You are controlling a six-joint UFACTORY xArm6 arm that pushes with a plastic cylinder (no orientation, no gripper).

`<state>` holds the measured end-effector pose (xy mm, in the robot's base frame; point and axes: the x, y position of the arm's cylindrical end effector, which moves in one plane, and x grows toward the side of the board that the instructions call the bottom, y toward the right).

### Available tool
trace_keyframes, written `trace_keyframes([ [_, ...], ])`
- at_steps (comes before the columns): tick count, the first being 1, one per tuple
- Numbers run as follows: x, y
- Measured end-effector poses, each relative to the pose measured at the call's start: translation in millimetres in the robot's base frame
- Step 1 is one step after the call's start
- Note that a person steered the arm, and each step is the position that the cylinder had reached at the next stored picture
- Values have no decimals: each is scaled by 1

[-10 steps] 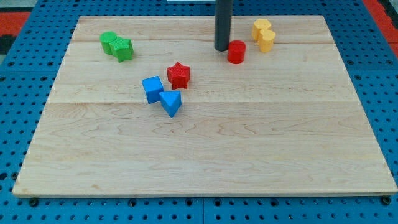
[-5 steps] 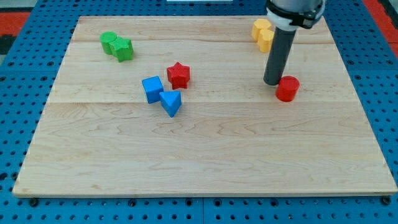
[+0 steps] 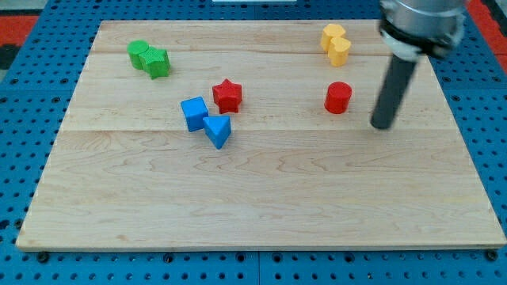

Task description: Slide the red circle below the yellow heart

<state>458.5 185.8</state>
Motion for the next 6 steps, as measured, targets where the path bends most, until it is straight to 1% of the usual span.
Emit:
trace_keyframes([
  [1,1,-29],
  [4,-57,-82],
  [6,-88,-70],
])
